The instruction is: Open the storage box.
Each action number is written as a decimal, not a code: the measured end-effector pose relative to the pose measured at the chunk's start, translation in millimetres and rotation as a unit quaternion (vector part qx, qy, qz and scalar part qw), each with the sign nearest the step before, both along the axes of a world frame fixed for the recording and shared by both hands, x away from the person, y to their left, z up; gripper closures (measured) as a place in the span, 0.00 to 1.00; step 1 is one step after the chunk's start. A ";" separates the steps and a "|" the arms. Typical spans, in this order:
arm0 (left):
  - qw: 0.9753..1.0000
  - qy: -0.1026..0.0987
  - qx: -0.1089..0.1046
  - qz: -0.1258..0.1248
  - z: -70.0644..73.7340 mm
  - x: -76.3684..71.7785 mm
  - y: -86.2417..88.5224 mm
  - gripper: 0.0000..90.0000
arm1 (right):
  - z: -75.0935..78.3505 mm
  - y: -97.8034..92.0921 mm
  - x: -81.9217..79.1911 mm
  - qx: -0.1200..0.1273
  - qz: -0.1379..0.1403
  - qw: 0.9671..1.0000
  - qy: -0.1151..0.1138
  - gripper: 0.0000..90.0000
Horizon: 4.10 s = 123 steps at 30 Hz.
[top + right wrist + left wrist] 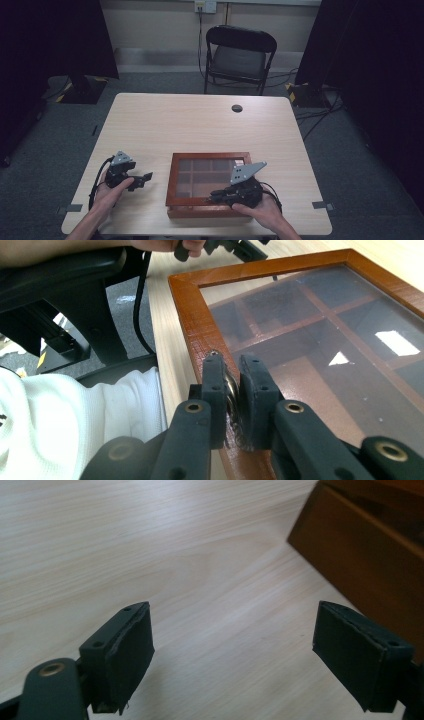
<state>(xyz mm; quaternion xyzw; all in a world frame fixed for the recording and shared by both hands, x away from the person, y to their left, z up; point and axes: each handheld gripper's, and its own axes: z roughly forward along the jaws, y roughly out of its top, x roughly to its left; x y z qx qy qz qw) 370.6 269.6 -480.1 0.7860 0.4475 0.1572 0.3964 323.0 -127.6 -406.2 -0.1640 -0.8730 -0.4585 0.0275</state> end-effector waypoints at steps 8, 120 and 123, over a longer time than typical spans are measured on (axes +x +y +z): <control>0.999 -0.014 -0.021 -0.038 7.5 -9.5 -14.8 0.18 | 8.0 0.5 3.1 -0.001 0.000 1.000 0.002 0.91; 0.975 -0.072 -0.130 -0.166 73.4 6.2 -70.9 0.38 | 32.1 -81.9 41.8 0.049 -0.179 0.981 -0.049 0.34; 0.975 -0.079 -0.126 -0.165 73.2 7.0 -71.1 0.40 | 31.8 -82.7 44.5 0.054 -0.182 0.981 -0.048 0.37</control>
